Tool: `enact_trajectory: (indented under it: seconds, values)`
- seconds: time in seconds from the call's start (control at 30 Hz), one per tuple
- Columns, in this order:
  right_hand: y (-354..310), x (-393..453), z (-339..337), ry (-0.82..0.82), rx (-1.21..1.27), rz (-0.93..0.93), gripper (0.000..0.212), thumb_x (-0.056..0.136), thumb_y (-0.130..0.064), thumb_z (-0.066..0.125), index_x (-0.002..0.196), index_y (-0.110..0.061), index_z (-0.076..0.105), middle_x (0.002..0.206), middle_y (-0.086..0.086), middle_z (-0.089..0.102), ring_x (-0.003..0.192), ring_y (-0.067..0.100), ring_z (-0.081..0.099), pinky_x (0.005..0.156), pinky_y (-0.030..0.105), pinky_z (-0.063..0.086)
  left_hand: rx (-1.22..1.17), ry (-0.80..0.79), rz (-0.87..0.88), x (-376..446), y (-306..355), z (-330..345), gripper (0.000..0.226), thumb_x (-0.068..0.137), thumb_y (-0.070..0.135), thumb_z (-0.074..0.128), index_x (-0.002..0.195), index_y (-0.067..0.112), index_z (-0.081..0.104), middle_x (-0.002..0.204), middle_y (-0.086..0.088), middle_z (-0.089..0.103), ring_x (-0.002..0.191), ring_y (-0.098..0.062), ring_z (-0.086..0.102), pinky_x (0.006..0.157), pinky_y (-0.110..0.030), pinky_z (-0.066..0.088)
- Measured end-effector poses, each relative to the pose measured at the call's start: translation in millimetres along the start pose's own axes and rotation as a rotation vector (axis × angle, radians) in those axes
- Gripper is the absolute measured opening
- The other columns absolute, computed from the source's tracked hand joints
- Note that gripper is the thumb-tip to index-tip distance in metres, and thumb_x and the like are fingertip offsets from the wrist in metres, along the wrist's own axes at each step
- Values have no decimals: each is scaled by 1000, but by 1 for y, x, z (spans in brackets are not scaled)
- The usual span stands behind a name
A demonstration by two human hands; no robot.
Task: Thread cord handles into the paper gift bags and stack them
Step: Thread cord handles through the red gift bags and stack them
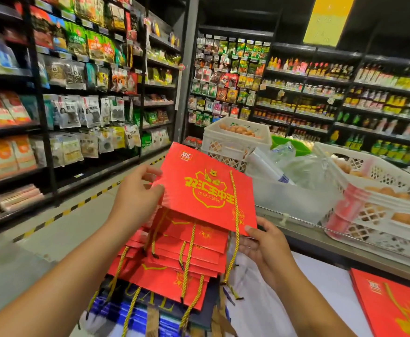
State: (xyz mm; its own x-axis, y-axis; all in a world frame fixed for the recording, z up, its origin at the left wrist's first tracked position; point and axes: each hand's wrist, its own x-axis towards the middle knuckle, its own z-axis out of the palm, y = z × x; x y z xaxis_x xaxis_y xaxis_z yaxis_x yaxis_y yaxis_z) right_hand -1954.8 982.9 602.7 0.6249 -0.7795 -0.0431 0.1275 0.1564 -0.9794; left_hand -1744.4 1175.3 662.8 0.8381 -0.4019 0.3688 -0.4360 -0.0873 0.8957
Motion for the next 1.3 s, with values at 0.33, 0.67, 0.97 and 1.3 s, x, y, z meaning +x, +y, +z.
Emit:
enact_trajectory:
  seconds: [0.33,0.67,0.97,1.3]
  values:
    - [-22,-50,-73,-39,-12,-99,40,101,2,52,129,-21,68,101,18,71,81,32,55,73,39,52,-497,-133,-171,-42,30,16,46,92,2,69,127,31,58,95,-5,74,71,-15,69,58,-31,53]
    - [3,-118,-220,163,-99,95,48,98,3,57,135,-27,66,92,21,66,69,29,51,50,28,40,-442,-529,-251,-136,35,82,39,100,13,62,126,42,60,65,-16,60,52,-26,60,53,-40,59]
    - [4,-155,-284,147,-370,194,43,96,5,58,111,-29,79,67,14,55,41,18,35,35,22,28,-299,-820,-326,-213,7,118,19,95,8,71,107,18,60,67,-28,64,46,-25,54,43,-27,42]
    - [44,-114,-278,521,-723,41,20,88,-20,71,109,-20,71,70,4,64,57,19,59,57,36,53,-370,-844,-509,-244,-14,135,48,73,13,74,115,8,54,74,-24,73,50,-24,64,44,-28,49]
